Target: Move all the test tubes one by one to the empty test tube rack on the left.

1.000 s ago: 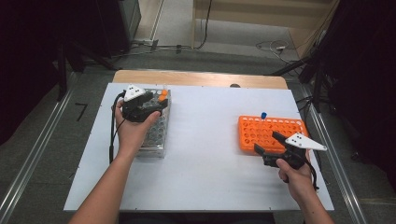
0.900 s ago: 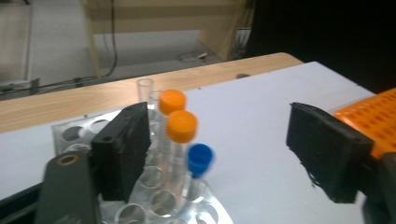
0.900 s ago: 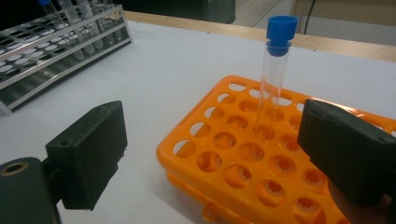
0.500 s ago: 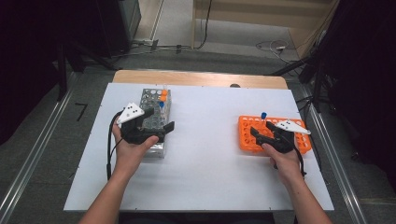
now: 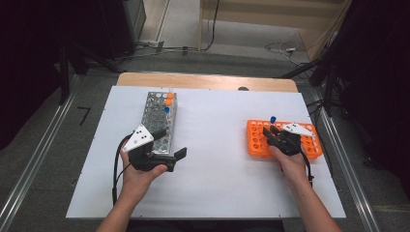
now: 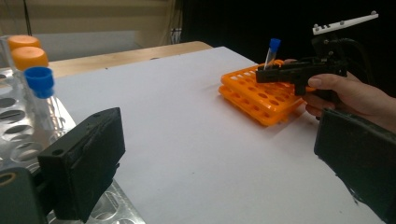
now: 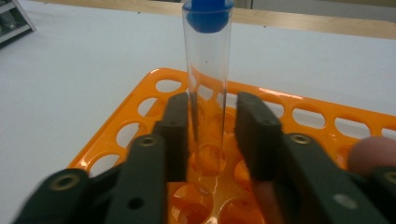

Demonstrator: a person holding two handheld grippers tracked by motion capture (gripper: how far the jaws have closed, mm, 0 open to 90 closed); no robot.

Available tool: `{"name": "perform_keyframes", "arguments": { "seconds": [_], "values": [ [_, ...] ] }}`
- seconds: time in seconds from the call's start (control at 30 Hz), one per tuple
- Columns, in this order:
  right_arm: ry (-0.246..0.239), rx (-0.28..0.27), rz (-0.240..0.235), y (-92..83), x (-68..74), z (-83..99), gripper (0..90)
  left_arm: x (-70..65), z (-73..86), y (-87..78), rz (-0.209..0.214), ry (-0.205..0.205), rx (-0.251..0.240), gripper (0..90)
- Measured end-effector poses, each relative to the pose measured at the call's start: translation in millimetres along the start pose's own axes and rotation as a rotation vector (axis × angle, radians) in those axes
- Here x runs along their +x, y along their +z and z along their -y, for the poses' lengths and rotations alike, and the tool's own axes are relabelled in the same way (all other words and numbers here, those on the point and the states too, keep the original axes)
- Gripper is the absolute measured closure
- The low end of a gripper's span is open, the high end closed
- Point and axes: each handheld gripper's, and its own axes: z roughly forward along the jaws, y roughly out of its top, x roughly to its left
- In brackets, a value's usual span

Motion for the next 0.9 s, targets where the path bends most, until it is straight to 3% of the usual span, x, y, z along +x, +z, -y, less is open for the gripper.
{"name": "perform_keyframes", "arguments": {
  "seconds": [0.1,0.23,0.37,0.47,0.9],
  "values": [
    [-0.026,-0.007,-0.005,-0.4,1.0,0.5,74.6,-1.3,0.4,2.8,0.001,0.003,0.006,2.0],
    [-0.044,-0.057,-0.016,-6.6,2.3,-2.4,74.9,-1.9,-0.1,3.8,0.000,0.002,0.007,2.0],
    [-0.041,-0.097,-0.021,-18.1,2.8,-8.2,75.0,-2.4,-2.2,5.9,0.002,0.000,0.003,2.0],
    [-0.041,-0.119,-0.053,-27.4,7.4,-11.3,75.0,-4.2,-4.7,9.1,0.009,0.003,0.005,2.0],
    [-0.137,-0.128,-0.274,-43.1,76.4,-12.9,75.0,-21.6,-13.5,29.7,0.092,0.031,0.011,7.0]
  ]
}}
